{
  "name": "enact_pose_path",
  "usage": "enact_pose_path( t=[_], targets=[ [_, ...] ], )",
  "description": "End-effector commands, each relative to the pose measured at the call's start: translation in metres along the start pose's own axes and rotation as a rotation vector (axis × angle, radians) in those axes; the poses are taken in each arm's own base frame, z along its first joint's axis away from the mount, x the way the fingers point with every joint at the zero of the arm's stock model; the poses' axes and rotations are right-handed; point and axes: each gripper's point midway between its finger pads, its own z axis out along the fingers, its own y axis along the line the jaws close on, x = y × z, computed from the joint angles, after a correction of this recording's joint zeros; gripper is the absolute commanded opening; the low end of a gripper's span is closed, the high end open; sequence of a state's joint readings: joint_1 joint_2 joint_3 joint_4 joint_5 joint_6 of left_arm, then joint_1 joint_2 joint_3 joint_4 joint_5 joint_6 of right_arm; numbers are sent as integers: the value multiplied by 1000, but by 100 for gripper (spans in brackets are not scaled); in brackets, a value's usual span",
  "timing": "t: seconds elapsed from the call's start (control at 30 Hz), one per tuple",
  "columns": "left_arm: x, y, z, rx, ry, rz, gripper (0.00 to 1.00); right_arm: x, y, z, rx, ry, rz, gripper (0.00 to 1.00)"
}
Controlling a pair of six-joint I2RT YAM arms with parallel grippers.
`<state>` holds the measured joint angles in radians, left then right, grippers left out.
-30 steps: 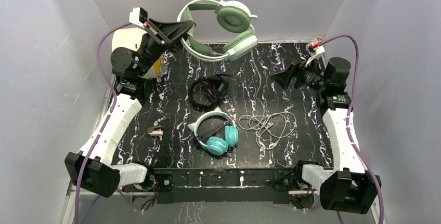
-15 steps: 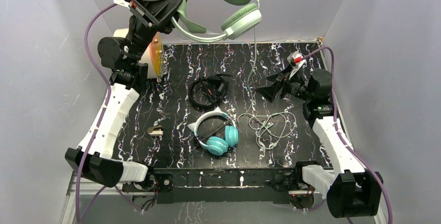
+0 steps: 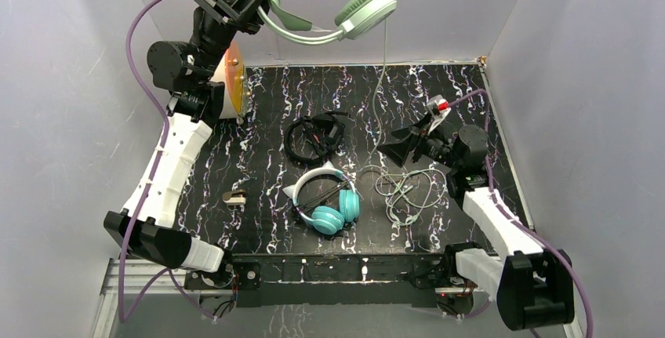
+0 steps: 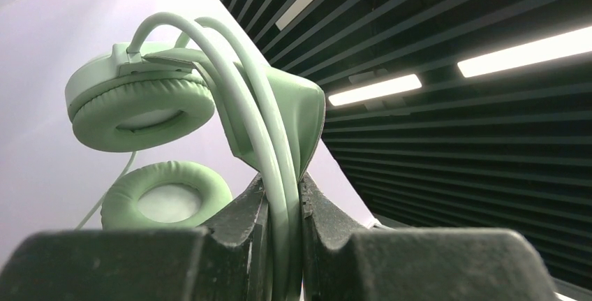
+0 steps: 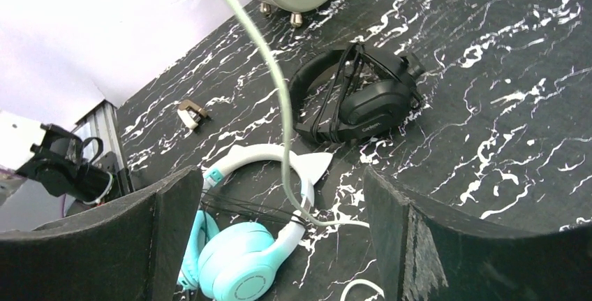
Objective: Wrap the headphones
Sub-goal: Wrap the headphones cable around the headphones.
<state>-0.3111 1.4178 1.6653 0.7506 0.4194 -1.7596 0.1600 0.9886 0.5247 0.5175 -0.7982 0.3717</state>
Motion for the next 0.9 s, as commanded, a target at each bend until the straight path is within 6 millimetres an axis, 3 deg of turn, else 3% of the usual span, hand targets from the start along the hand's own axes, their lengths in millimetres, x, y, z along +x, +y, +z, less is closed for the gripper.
enact_pose_path(
  t=[0.0,0.23,0.47,0.57,0.63,0.67,0.77,0.87],
  targets=[
    [4,-75,-1,189,-21,48,0,-12,-1,16,-12,-75,10,91],
    [6,-82,-1,204,-14,43,0,2,16,34,-89,-126,52,81],
    [15,-99,-6,253,34,-15,0,-6,-6,42,-5,-211,53,41],
    [36,-112,-15,302,156,-39,0,-11,-27,47,46,-164,-3,25],
    [58,-118,-29,317,271,-24,0,-30,-39,47,48,-144,-42,5],
    [69,-120,-40,321,320,-17,0,-35,-47,46,56,-123,-48,0],
    [82,-117,-68,334,326,3,0,-45,-56,51,57,-28,-56,0],
    [76,-104,-77,343,252,0,0,-49,-33,63,-73,-12,64,0]
  ],
)
